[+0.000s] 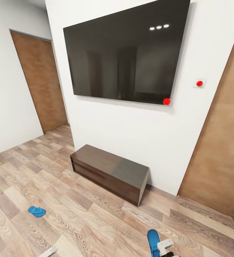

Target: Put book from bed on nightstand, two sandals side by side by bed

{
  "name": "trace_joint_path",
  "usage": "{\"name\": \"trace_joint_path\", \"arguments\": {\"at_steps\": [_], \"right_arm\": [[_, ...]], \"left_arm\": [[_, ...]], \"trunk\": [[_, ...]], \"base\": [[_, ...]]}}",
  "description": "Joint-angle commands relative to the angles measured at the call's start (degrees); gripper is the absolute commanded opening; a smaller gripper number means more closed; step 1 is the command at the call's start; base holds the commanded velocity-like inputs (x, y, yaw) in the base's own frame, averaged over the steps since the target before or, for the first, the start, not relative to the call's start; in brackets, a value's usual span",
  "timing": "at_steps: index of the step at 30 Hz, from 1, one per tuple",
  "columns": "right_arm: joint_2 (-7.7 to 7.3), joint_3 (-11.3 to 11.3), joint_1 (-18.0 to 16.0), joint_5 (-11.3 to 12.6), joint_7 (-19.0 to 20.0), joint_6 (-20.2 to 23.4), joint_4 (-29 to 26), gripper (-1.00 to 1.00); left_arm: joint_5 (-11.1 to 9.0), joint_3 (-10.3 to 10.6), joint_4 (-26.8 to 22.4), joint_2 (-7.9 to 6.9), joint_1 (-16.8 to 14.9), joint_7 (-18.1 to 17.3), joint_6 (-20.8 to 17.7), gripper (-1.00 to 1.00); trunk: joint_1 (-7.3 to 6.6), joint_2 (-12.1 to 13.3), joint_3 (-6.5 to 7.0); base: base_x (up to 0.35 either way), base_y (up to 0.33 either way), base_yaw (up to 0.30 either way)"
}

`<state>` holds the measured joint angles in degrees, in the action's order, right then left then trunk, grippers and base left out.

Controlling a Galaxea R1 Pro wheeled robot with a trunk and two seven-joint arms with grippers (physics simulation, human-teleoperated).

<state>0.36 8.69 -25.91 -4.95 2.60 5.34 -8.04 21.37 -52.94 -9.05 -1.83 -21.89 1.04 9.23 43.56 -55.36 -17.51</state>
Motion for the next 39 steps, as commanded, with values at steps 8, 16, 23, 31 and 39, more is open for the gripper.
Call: {"name": "trace_joint_path", "arguments": {"at_steps": [8, 16, 23, 31, 39], "right_arm": [[-0.01, 0.1, 0.0, -0.5, 0.1, 0.4, -0.1, -1.00], [0.05, 0.2, 0.0, -0.5, 0.1, 0.4, -0.1, -1.00], [0.07, 0.2, 0.0, -0.5, 0.1, 0.4, -0.1, -1.00], [0.08, 0.2, 0.1, -0.5, 0.1, 0.4, -0.1, -1.00], [0.08, 0.2, 0.1, -0.5, 0.1, 0.4, -0.1, -1.00]], "left_arm": [[0.6, -0.4, 0.1, -0.01, 0.1, 0.1, 0.3, 1.00], [0.6, -0.4, 0.1, 0.06, 0.1, 0.1, 0.3, 1.00], [0.6, -0.4, 0.2, 0.07, 0.1, 0.1, 0.3, 1.00], [0.7, -0.4, 0.2, 0.07, 0.2, 0.1, 1.2, 1.00], [0.7, -0.4, 0.2, 0.08, 0.2, 0.1, 1.5, 1.00]], "trunk": [[0.02, 0.0, -0.07], [0.02, 0.0, -0.07], [0.02, 0.0, -0.07], [0.02, 0.0, -0.07], [0.02, 0.0, -0.07]], "base": [[0.263, 0.000, 0.000], [0.319, 0.000, 0.000], [0.291, -0.027, 0.000], [0.071, -0.015, 0.000], [0.025, -0.010, 0.035]]}}
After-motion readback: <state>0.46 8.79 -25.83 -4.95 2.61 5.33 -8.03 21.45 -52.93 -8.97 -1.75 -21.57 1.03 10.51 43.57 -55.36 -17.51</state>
